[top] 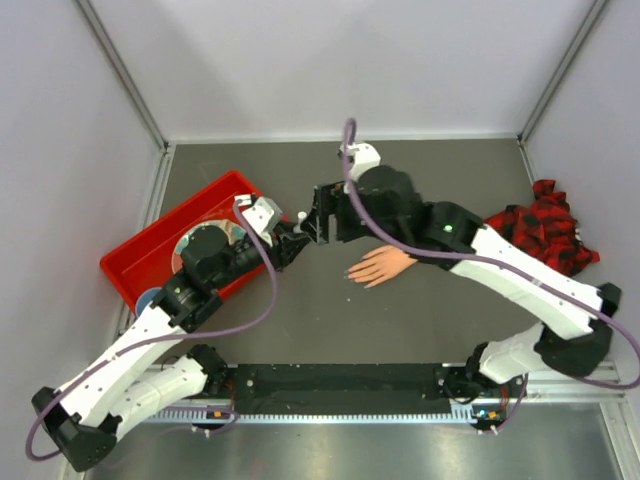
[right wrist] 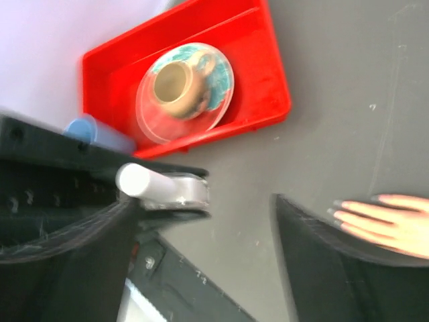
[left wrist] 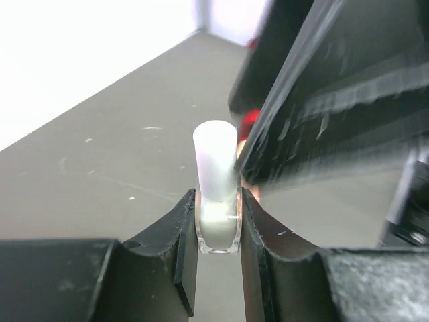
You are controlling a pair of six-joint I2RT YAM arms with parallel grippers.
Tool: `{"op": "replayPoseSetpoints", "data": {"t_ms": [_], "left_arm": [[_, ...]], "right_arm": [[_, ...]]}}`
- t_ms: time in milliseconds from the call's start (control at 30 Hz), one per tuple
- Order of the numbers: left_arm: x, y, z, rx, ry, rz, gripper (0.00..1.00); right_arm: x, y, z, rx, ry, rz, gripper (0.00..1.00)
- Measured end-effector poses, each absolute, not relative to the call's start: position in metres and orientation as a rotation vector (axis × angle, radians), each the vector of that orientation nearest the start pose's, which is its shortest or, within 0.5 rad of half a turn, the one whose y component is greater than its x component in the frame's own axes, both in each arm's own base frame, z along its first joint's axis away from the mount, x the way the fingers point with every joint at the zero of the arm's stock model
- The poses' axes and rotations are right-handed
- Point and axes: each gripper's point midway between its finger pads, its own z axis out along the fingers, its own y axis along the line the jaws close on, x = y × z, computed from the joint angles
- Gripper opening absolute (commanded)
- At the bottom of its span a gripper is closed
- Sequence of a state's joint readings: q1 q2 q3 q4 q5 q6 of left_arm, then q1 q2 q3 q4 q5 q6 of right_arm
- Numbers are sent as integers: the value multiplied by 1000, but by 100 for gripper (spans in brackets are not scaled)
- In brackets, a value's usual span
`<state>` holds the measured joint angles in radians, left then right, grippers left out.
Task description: Paint the nails
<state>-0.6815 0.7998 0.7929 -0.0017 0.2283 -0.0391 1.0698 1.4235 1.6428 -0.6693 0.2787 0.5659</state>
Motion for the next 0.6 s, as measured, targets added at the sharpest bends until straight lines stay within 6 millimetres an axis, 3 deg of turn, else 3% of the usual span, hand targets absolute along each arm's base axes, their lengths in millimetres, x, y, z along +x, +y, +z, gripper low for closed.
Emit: {"op": "replayPoseSetpoints", "data": {"t_ms": [100, 200, 300, 433, 600], "left_arm": [[204, -237, 327, 750, 1454, -805, 0], [178, -241, 331, 843, 1429, -899, 0], [145, -254, 336, 988, 1389, -1071, 0], [116, -268, 341, 1124, 1349, -1275, 0], [104, -272, 337, 1172, 1361, -1375, 0]], "right_arm": [[214, 328, 357, -472, 2008, 818, 87], [204, 308, 370, -637, 1928, 890, 72], [178, 313, 379, -878, 1824, 1012, 59], [144, 328, 374, -1137, 1734, 1174, 50], [122, 335, 364, -1303, 1707, 1306, 55]]}}
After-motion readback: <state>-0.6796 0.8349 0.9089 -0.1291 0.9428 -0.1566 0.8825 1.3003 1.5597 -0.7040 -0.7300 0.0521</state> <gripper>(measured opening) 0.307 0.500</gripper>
